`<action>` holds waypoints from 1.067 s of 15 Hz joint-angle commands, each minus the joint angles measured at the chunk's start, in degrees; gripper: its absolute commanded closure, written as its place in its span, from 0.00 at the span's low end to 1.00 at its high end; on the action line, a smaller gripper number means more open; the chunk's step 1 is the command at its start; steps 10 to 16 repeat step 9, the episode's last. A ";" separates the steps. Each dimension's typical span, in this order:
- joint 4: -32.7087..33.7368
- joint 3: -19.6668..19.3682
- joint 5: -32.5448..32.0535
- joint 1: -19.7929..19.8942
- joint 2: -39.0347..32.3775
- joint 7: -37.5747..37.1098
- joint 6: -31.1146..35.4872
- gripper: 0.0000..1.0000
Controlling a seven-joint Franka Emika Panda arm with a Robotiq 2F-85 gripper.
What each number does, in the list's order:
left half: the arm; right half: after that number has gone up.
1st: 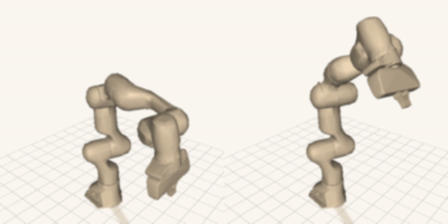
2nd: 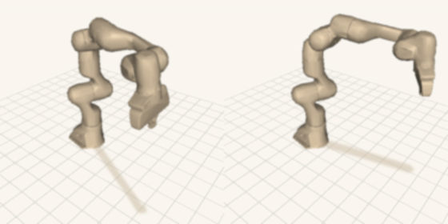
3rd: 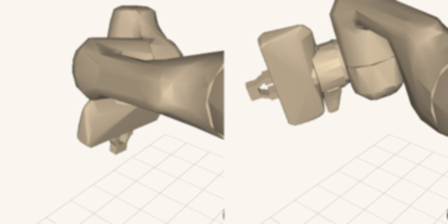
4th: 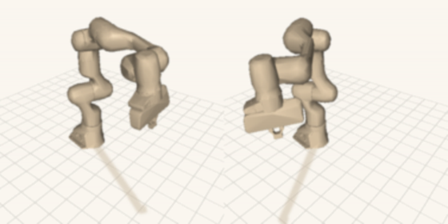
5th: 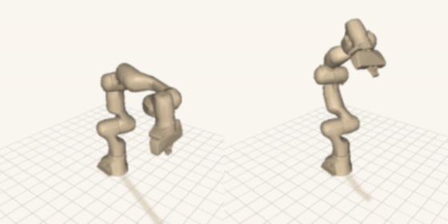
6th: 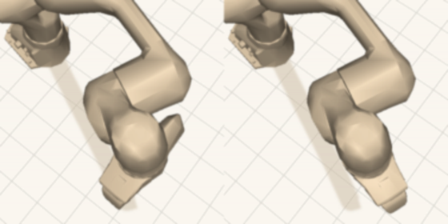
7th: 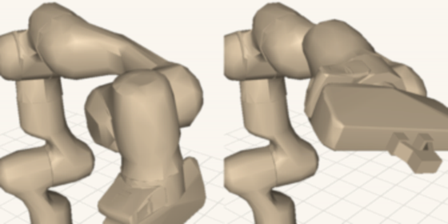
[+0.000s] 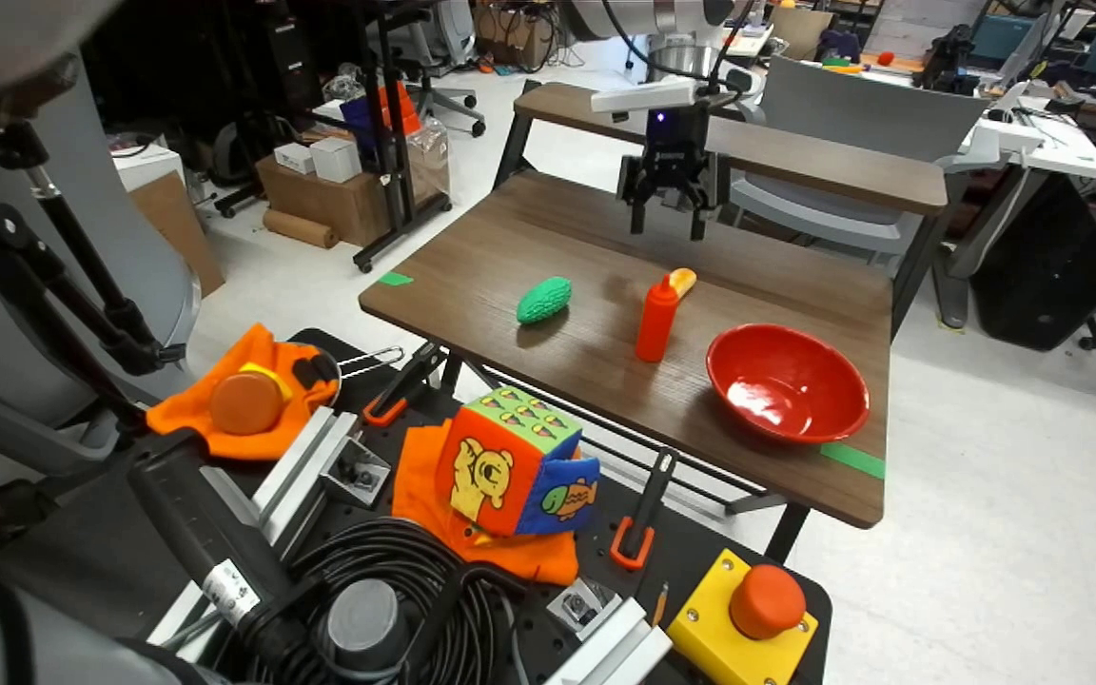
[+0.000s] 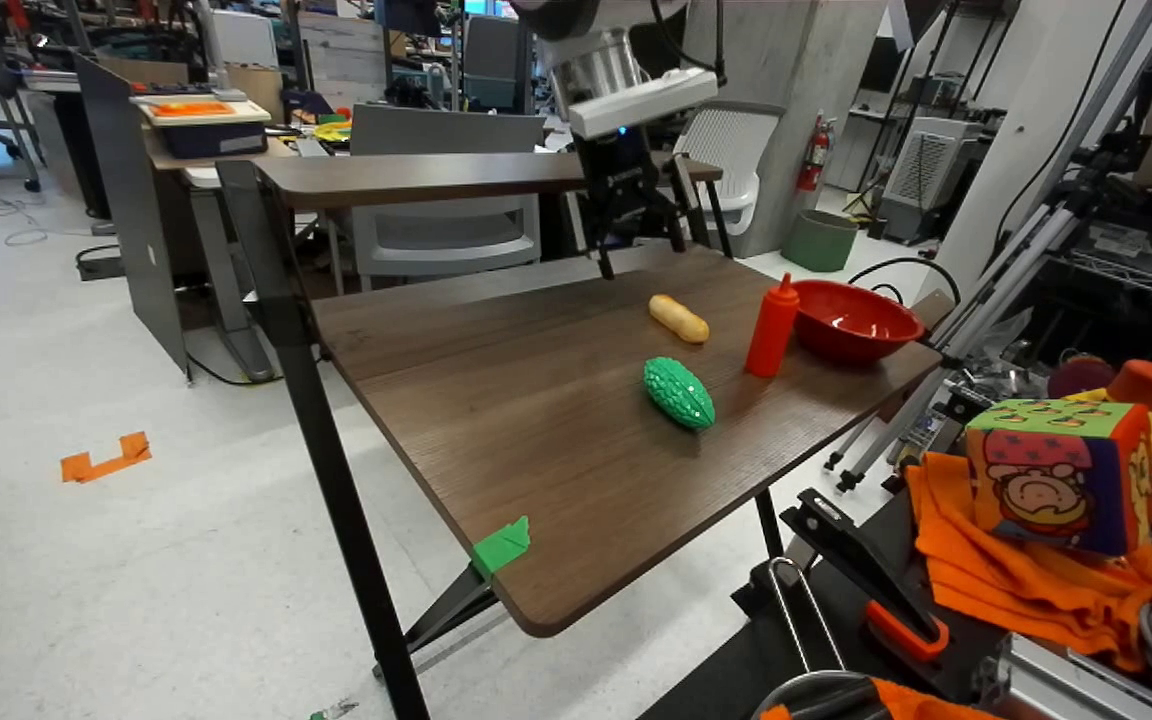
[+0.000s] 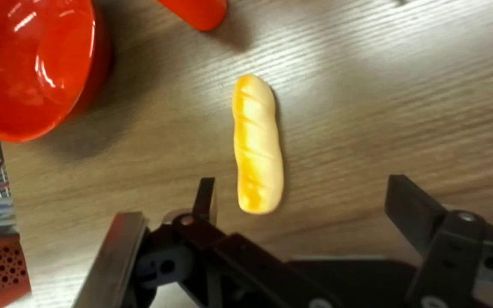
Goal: Move the yellow object to the right
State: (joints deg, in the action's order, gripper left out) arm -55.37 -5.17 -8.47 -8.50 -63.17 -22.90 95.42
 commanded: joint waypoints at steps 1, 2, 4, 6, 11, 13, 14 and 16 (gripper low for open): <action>-13.70 2.30 2.92 0.50 12.39 -1.16 11.27 0.00; -4.45 0.61 1.51 -0.40 5.09 -0.23 5.91 0.00; -5.86 0.77 1.63 -0.47 7.31 -0.30 6.16 0.00; -5.83 0.67 1.61 -0.46 6.43 -0.30 6.18 0.00; -5.62 0.63 1.61 -0.47 5.33 -0.29 6.26 0.00; -5.62 0.63 1.61 -0.47 5.33 -0.29 6.26 0.00; -5.62 0.63 1.61 -0.47 5.33 -0.29 6.26 0.00; -5.62 0.63 1.61 -0.47 5.33 -0.29 6.26 0.00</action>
